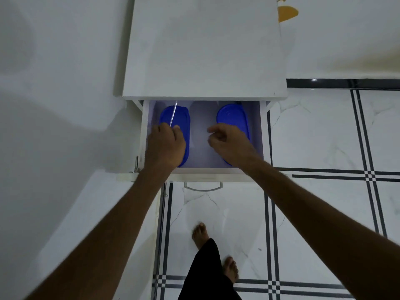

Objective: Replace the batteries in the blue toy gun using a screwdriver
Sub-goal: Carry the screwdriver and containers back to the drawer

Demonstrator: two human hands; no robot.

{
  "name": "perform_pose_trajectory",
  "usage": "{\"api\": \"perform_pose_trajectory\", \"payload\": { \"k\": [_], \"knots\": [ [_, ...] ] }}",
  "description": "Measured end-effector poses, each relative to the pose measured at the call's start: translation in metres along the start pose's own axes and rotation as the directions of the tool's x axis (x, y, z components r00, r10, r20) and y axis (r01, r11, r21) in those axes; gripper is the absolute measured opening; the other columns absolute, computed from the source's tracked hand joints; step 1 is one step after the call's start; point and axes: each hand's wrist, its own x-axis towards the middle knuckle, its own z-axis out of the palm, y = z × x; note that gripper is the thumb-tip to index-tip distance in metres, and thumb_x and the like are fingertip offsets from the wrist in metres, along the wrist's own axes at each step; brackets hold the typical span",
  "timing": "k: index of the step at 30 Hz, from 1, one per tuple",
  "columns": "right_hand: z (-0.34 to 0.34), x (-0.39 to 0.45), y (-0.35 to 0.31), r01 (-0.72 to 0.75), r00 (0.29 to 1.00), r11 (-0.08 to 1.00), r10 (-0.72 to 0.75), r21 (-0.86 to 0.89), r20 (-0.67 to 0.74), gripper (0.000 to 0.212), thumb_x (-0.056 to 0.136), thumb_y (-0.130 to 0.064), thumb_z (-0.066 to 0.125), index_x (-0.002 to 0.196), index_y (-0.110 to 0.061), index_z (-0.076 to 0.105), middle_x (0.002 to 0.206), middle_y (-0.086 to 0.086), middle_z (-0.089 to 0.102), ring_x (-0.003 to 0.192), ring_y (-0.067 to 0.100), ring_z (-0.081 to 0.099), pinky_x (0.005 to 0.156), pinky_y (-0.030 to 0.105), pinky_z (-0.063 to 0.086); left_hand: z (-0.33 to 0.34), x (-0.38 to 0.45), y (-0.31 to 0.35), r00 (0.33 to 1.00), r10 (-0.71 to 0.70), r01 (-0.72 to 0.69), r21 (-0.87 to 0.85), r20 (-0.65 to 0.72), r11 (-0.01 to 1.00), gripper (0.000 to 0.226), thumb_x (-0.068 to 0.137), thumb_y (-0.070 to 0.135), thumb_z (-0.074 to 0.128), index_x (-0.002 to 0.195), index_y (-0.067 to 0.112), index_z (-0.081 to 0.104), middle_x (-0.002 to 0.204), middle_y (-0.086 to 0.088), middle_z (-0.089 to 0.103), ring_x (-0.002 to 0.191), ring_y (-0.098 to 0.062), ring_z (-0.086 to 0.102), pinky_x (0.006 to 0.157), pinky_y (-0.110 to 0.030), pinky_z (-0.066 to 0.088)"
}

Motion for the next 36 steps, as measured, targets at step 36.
{"api": "perform_pose_trajectory", "payload": {
  "k": [36],
  "knots": [
    [0.038,0.013,-0.011,-0.016,1.000,0.962,0.019,-0.271,0.007,0.036,0.094,-0.013,0.058,0.129,-0.009,0.053,0.110,0.009,0.063,0.089,0.017,0.058,0.079,0.028,0.052,-0.033,-0.050,-0.083,0.749,0.636,-0.659,0.313,0.186,0.684,0.032,0.086,0.037,0.061,0.094,0.010,0.076,0.091,-0.005,0.075,0.080,-0.022,0.071,0.089,-0.028,0.044]
  ]
}}
